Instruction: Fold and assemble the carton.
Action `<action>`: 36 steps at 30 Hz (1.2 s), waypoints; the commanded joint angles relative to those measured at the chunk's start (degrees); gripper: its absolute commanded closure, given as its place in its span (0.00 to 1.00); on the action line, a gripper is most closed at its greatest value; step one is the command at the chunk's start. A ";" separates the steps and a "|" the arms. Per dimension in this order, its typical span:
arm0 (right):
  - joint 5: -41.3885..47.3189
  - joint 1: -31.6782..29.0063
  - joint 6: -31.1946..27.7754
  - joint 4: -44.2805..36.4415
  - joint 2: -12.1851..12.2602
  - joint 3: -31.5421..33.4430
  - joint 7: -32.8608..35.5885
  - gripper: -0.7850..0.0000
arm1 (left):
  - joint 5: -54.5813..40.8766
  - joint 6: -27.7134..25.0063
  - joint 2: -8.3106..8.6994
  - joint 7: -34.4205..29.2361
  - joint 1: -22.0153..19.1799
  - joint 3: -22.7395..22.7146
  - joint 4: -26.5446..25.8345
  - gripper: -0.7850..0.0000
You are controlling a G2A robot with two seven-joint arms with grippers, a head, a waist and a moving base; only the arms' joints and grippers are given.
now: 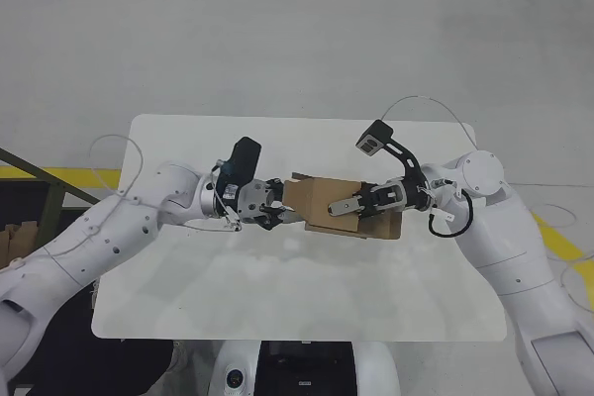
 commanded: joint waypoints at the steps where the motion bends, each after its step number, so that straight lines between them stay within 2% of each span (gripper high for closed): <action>1: -0.01 -0.05 -0.02 -0.02 0.00 0.05 -0.13 1.00 | -0.08 0.00 -0.02 -0.70 0.39 -0.62 -0.20 0.68; 17: 0.06 -0.49 0.07 -0.06 0.08 0.42 -0.12 1.00 | -1.44 0.00 0.18 -3.65 5.31 -7.48 -1.18 0.66; 29: 0.35 -0.97 0.03 0.54 0.20 0.90 0.20 1.00 | -3.08 0.52 1.34 -2.42 10.14 -15.12 0.91 0.54; 36: 0.17 -0.77 0.50 0.06 0.08 0.33 0.51 1.00 | -5.00 1.86 1.25 -4.43 11.82 -18.26 1.48 0.54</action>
